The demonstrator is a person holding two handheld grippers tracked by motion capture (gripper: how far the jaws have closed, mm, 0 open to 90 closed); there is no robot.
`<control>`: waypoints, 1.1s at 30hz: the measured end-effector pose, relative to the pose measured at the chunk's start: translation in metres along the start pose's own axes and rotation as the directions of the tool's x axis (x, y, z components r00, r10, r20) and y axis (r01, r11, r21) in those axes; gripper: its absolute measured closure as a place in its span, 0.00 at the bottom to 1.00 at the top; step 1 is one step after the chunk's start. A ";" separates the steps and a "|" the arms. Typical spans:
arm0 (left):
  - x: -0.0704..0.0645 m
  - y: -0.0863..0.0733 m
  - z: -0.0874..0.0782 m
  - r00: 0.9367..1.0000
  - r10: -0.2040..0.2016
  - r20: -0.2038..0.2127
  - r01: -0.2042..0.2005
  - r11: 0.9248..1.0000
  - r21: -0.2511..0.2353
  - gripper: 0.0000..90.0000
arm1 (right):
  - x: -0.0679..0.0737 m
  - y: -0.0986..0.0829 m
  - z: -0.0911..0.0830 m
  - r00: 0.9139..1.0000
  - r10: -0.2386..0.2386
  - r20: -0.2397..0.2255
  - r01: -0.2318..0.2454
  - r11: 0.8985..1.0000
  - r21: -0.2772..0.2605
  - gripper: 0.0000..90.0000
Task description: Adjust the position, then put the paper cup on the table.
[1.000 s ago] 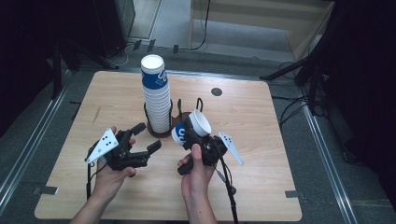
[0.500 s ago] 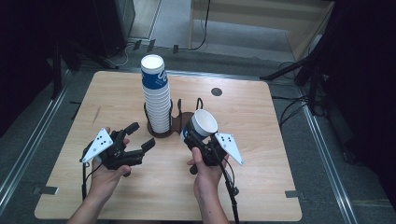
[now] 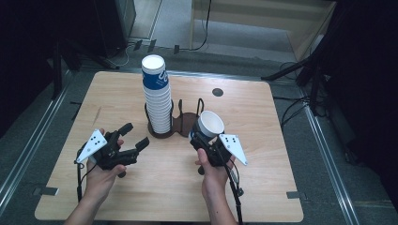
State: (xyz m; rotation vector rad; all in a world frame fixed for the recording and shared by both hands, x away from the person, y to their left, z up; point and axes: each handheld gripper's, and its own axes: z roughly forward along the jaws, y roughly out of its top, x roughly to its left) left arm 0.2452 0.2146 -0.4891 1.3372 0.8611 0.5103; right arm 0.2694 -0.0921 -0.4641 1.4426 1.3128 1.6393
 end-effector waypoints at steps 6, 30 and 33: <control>0.009 0.001 -0.005 1.000 -0.010 -0.029 0.010 1.000 -0.013 0.16 | -0.003 0.002 0.000 1.000 -0.019 0.007 0.019 1.000 -0.012 0.22; 0.062 -0.008 -0.049 0.976 -0.047 -0.213 0.038 0.998 -0.045 0.16 | -0.022 0.012 0.009 0.991 -0.115 0.069 0.117 0.992 -0.039 0.22; 0.068 -0.013 -0.055 0.971 -0.051 -0.232 0.042 0.998 -0.043 0.16 | -0.026 0.014 0.012 0.988 -0.128 0.087 0.132 0.990 -0.039 0.22</control>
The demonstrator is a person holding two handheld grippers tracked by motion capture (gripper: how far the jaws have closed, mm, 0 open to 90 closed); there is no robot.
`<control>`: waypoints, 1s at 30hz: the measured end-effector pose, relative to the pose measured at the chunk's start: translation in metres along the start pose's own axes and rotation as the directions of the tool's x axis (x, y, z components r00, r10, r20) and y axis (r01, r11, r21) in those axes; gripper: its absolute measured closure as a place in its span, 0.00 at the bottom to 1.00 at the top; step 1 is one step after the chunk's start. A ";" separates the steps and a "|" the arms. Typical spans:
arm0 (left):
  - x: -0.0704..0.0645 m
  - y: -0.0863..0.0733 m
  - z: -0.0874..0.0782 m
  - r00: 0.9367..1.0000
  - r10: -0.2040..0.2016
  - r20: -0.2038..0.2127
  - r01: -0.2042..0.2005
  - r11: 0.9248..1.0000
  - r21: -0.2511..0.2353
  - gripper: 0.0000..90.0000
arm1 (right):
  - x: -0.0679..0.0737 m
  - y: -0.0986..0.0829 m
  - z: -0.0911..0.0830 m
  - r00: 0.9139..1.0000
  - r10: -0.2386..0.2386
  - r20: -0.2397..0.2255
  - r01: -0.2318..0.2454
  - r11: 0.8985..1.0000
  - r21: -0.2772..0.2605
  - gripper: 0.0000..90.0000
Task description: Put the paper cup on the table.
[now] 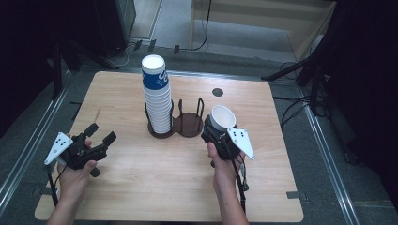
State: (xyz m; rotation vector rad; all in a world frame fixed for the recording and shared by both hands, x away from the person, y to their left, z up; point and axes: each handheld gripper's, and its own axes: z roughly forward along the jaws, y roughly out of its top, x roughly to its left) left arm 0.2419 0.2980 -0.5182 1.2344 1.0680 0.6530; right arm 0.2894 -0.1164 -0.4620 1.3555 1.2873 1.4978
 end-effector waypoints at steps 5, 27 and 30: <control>0.011 -0.005 -0.004 0.998 0.034 -0.060 -0.034 0.999 0.010 0.17 | -0.006 0.001 0.006 0.999 -0.033 0.023 0.034 0.999 -0.022 0.22; 0.043 -0.025 -0.017 0.978 0.006 -0.207 0.003 0.999 0.044 0.18 | -0.035 -0.011 0.039 0.987 -0.122 0.104 0.123 0.992 0.001 0.21; 0.045 -0.026 -0.017 0.977 0.012 -0.212 -0.003 0.999 0.041 0.18 | -0.037 -0.015 0.044 0.984 -0.137 0.110 0.136 0.991 0.016 0.21</control>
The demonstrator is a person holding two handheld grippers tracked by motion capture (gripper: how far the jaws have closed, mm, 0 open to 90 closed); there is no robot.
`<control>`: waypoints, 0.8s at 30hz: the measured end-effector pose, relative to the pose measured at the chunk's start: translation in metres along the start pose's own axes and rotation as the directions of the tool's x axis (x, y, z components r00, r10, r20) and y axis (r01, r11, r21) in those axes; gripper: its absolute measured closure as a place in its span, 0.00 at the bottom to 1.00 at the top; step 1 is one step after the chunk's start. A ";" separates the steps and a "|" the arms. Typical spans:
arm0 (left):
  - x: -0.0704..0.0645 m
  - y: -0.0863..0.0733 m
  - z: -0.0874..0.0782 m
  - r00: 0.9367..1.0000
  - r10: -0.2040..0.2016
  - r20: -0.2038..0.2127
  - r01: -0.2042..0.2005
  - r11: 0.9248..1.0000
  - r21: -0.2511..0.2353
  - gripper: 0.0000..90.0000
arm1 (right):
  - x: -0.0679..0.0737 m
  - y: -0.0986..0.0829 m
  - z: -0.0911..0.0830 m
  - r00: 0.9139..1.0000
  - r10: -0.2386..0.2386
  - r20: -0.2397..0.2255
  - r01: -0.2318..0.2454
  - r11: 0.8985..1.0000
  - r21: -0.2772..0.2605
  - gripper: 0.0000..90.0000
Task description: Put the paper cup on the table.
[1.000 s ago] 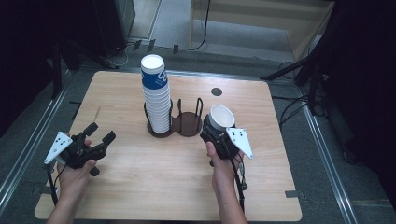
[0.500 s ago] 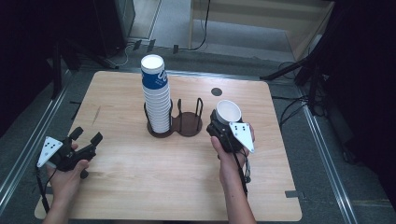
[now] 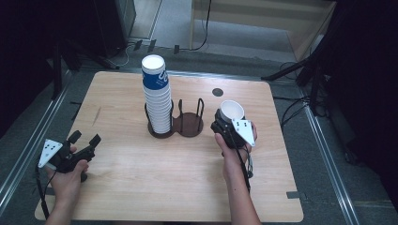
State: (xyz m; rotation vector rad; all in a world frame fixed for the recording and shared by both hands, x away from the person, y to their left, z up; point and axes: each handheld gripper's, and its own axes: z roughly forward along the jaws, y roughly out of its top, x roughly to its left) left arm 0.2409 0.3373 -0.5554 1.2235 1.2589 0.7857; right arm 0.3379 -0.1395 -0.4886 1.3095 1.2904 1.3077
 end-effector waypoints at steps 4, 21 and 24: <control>-0.002 0.000 0.000 1.000 0.023 -0.012 -0.023 1.000 0.000 0.18 | -0.004 -0.007 0.007 1.000 -0.022 0.006 0.022 1.000 0.008 0.21; 0.001 0.001 0.007 0.999 -0.039 0.011 0.038 0.998 0.042 0.18 | -0.028 -0.033 0.040 0.994 -0.034 0.108 0.021 0.993 0.119 0.21; -0.001 0.001 0.007 0.999 -0.036 0.005 0.036 0.998 0.045 0.18 | -0.029 -0.037 0.042 0.993 -0.037 0.110 0.021 0.990 0.141 0.21</control>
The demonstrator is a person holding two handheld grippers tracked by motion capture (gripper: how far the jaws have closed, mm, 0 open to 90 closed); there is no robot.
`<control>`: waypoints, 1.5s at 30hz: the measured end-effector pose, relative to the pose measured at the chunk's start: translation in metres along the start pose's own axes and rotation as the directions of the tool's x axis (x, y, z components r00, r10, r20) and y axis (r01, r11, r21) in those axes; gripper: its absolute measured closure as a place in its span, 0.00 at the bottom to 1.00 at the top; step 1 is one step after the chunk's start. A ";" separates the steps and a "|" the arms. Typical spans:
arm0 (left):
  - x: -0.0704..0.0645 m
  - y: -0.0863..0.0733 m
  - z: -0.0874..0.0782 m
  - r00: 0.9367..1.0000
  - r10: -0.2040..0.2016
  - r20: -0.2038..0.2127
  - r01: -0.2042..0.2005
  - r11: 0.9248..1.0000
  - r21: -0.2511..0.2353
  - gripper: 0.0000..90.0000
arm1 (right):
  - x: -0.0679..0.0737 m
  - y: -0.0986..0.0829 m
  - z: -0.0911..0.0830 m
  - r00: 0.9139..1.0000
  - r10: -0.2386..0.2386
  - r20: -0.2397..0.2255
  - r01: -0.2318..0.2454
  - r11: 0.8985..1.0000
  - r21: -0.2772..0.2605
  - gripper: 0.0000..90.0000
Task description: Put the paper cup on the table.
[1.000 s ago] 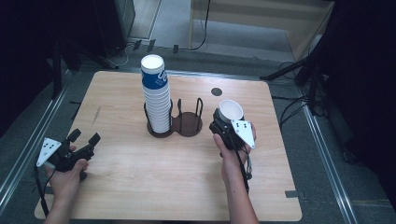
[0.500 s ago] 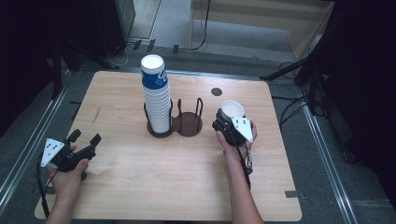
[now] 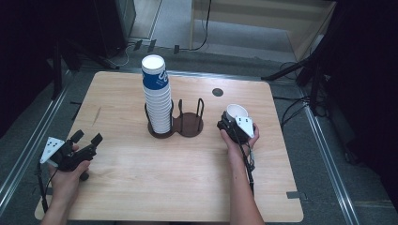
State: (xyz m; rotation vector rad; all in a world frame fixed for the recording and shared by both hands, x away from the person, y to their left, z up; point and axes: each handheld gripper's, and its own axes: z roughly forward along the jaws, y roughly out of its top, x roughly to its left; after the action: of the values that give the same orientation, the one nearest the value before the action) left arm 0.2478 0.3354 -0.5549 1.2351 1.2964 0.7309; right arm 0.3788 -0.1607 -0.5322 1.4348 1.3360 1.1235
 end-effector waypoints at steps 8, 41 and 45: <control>-0.002 0.000 0.001 1.000 0.009 -0.007 -0.010 1.000 -0.001 0.18 | -0.002 -0.005 0.005 1.000 0.001 0.011 -0.001 1.000 0.031 0.21; -0.002 0.000 0.002 1.000 0.010 -0.014 -0.011 1.000 -0.006 0.18 | 0.002 -0.010 -0.001 0.997 -0.070 -0.011 0.071 0.993 0.096 0.10; -0.002 0.000 0.002 1.000 0.011 -0.014 -0.011 1.000 -0.007 0.18 | 0.003 -0.008 -0.005 0.995 -0.086 -0.051 0.091 0.991 0.101 0.03</control>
State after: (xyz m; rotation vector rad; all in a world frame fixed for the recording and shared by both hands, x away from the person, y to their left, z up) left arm 0.2489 0.3326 -0.5547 1.2344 1.2988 0.7527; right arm 0.3724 -0.1573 -0.5385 1.4153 1.4950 1.0488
